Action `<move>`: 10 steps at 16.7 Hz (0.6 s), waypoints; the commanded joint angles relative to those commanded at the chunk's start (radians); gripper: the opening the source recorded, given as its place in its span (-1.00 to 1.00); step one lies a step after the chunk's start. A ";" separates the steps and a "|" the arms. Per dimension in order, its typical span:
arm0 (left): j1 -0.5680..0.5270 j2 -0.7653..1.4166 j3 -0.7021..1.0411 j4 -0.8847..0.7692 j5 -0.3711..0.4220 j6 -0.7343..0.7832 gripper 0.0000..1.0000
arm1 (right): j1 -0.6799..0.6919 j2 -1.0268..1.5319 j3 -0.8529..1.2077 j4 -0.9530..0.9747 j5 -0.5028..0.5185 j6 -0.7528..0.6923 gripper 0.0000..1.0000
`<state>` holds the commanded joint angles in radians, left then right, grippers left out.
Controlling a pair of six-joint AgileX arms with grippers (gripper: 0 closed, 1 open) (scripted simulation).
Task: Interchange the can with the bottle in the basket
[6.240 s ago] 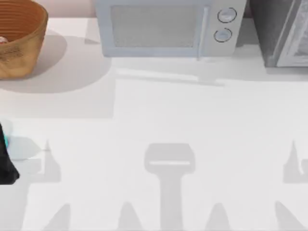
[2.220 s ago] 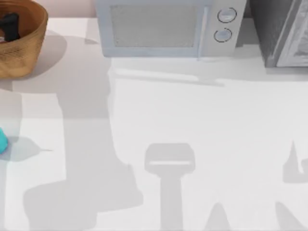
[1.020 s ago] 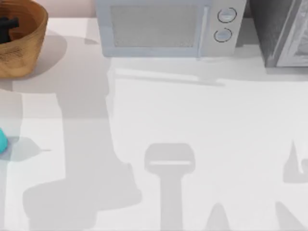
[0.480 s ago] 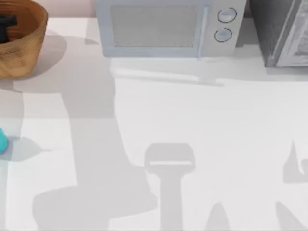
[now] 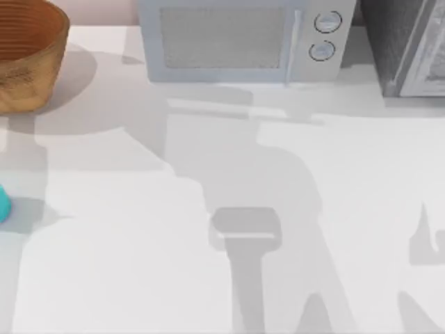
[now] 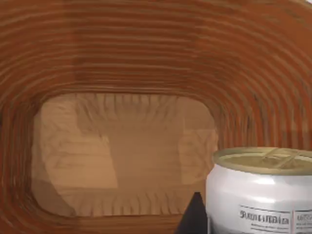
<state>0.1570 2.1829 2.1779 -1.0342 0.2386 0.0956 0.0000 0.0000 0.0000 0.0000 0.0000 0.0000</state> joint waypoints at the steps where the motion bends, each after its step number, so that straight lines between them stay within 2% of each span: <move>1: -0.008 -0.099 -0.096 0.047 -0.009 -0.004 -1.00 | 0.000 0.000 0.000 0.000 0.000 0.000 1.00; 10: -0.082 -1.073 -1.061 0.504 -0.106 -0.048 -1.00 | 0.000 0.000 0.000 0.000 0.000 0.000 1.00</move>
<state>0.0750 1.1100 1.1165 -0.5300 0.1331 0.0477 0.0000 0.0000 0.0000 0.0000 0.0000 0.0000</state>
